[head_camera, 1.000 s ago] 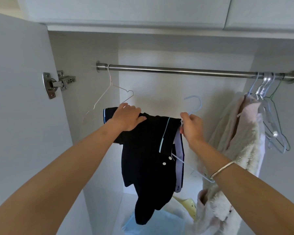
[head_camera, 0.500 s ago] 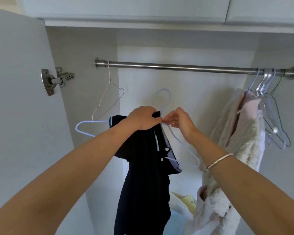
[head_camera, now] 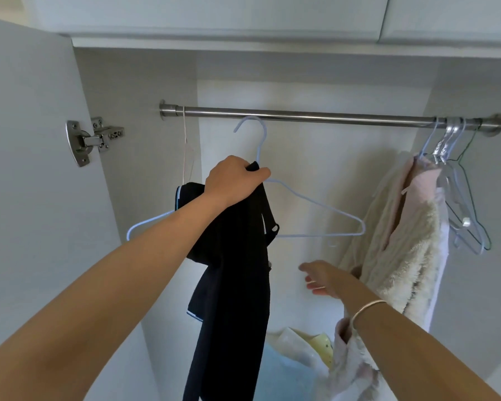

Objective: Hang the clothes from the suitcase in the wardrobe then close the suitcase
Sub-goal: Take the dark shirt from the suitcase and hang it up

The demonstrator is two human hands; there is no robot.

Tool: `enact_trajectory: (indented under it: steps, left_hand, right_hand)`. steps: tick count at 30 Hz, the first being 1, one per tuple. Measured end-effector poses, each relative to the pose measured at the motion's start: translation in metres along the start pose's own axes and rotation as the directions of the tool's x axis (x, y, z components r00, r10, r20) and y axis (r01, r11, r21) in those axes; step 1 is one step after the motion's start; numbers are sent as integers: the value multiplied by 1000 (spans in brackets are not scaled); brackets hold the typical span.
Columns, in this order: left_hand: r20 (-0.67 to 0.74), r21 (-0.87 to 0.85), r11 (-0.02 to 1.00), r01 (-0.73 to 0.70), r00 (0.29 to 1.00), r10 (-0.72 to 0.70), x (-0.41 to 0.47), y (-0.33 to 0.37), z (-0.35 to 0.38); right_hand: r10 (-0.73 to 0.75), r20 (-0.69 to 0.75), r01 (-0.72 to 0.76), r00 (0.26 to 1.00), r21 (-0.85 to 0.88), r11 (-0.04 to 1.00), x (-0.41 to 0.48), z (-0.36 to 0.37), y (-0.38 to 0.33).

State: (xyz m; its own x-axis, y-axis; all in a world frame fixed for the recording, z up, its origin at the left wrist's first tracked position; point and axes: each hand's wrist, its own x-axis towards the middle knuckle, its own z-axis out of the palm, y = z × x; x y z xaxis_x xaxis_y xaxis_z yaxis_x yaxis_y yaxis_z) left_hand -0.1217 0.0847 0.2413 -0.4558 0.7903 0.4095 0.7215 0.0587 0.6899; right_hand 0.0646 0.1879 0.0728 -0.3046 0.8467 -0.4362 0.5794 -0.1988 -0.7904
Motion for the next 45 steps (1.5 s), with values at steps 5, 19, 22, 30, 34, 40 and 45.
enact_trajectory:
  steps: [5,19,22,30,34,40,45]
  left_hand:
    - [-15,-93,992,-85,996,84,-3,20,-8]
    - [40,-262,940,219,976,-216,6,-44,-27]
    - [79,-214,945,245,969,-234,3,-54,-24]
    - [151,-230,953,198,975,-166,-3,-59,-10]
    - [185,-298,938,178,975,-126,-6,-52,-2]
    - [251,-317,927,201,960,-123,-7,-55,0]
    - [252,-361,908,212,960,-124,-5,-50,15]
  right_hand:
    - [-158,91,144,983,140,980,7,30,-17]
    - [-186,-53,173,981,675,718,7,5,-30]
    - [-145,-81,157,986,736,659,7,-7,-28]
    - [-94,-471,377,877,555,742,2,-31,-38]
    - [-139,-532,418,835,450,789,-4,-54,-43]
    - [-64,-190,142,980,433,890,-25,-99,-36]
    - [-31,-280,149,960,409,900,-25,-107,-42]
